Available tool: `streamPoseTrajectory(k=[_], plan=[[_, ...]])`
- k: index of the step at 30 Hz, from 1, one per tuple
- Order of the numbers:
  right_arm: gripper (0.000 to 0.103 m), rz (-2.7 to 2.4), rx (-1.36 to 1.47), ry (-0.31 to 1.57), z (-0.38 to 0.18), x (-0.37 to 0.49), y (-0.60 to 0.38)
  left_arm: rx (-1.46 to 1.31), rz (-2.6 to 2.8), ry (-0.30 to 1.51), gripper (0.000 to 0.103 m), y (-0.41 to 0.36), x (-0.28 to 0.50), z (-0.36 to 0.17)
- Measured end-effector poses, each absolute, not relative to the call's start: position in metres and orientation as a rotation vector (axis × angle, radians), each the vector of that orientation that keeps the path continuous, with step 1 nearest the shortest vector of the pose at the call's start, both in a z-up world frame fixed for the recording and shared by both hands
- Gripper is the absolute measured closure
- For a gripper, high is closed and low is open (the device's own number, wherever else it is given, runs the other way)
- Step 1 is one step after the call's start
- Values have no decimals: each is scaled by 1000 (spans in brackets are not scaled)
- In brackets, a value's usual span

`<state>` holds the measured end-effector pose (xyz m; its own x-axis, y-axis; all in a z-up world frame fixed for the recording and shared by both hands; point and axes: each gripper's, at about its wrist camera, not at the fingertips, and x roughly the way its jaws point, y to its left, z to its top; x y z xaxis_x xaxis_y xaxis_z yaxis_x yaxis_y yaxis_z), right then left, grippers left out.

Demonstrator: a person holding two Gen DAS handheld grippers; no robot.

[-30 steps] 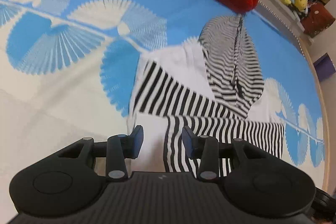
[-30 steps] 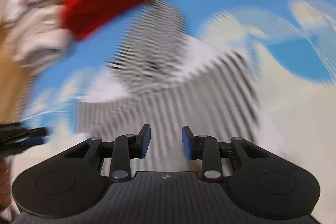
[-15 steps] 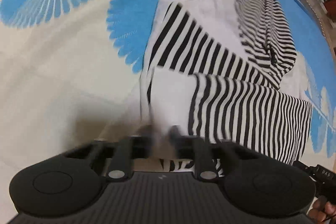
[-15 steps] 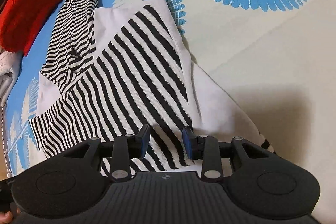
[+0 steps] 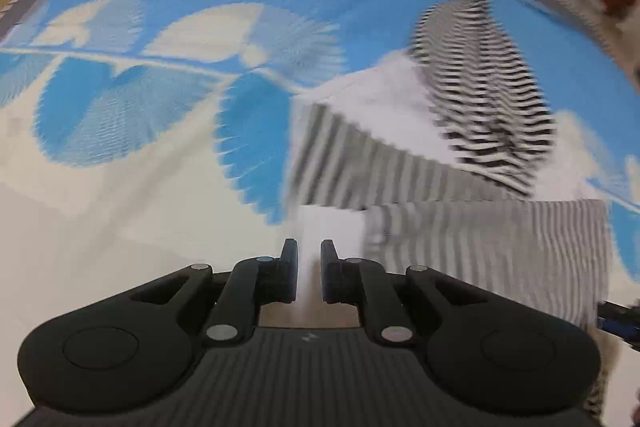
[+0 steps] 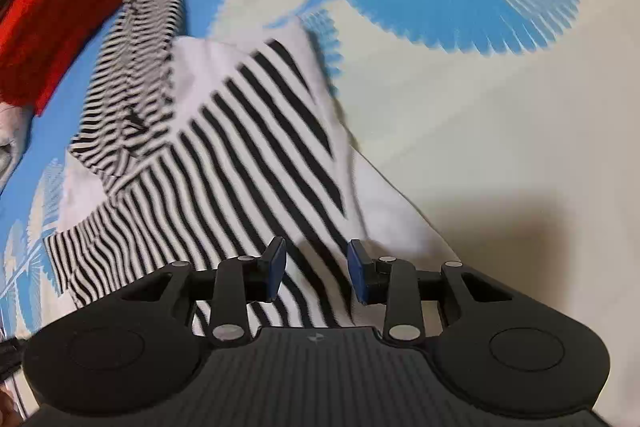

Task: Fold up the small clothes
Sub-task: 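Fold the held sleeve across the hoodie front with the right tool, release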

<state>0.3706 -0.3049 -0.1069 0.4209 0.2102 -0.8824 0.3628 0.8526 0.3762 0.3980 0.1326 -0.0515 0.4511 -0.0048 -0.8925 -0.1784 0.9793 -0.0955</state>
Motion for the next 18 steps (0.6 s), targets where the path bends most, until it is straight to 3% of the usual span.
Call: streamPoseTrajectory(k=[5,8,12,18], plan=[[68,-141,595,1222,-130,373,-308,-186,37,1301,82,121,402,-100],[67,-121,560,1177,-114,375,-303,-156,57,1270,82,122,402,-91],[64,-63,461,1082,-87,378,-294,-182,38,1188,71,121,401,-75],[61,-42,386,1100,-88,383,-293,-162,87,1277,70,115,409,-98]])
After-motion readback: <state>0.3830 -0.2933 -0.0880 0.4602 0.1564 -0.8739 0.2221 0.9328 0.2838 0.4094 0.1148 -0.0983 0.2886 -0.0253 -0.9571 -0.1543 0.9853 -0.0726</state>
